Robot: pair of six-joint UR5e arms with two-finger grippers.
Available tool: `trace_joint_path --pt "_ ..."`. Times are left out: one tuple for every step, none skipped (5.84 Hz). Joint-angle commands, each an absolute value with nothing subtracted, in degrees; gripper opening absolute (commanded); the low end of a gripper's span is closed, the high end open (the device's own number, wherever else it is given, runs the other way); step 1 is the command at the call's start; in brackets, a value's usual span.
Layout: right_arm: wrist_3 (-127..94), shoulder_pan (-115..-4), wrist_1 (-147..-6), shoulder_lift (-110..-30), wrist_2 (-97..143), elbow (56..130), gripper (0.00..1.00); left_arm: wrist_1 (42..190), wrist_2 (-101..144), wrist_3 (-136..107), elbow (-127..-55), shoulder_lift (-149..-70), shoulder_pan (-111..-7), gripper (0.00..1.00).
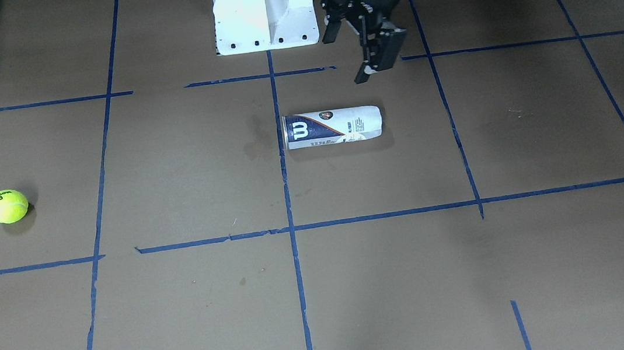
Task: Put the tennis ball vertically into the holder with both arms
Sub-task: 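Move the left gripper down onto the white Wilson can lying on its side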
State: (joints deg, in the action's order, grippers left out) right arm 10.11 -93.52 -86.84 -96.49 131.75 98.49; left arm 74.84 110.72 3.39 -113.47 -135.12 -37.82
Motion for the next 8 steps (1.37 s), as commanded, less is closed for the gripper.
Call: trace_joint_path --pt "10.11 -93.52 -86.40 -97.29 131.92 98.52 1.00 71.82 102.44 6.14 -106.64 -138.94 -32.11 1.00" --pt "10.02 -93.52 -83.00 -99.04 132.01 98.09 1.00 70.33 99.09 7.02 -105.22 -138.87 -29.38 1.00" --pt "10.02 -93.52 -82.36 -99.49 132.10 97.56 1.00 70.14 95.92 7.03 -103.38 -138.87 -26.48 1.00" --pt "10.02 -93.52 -82.27 -99.58 132.19 97.56 1.00 70.14 93.02 6.94 -101.01 -138.95 -23.58 1.00" --pt "10.02 -93.52 -82.27 -99.67 132.19 97.47 1.00 70.22 89.94 7.03 -99.77 -138.96 -21.55 1.00" --pt "10.02 -93.52 -82.27 -99.67 132.19 97.47 1.00 70.40 89.74 7.12 -97.93 -139.30 -21.19 1.00" --pt "10.02 -93.52 -82.27 -99.67 132.19 97.38 1.00 70.49 89.21 7.12 -95.56 -140.87 -20.05 1.00" --pt "10.02 -93.52 -82.27 -99.67 132.19 97.38 1.00 71.10 88.25 7.12 -93.36 -141.50 -19.78 1.00"
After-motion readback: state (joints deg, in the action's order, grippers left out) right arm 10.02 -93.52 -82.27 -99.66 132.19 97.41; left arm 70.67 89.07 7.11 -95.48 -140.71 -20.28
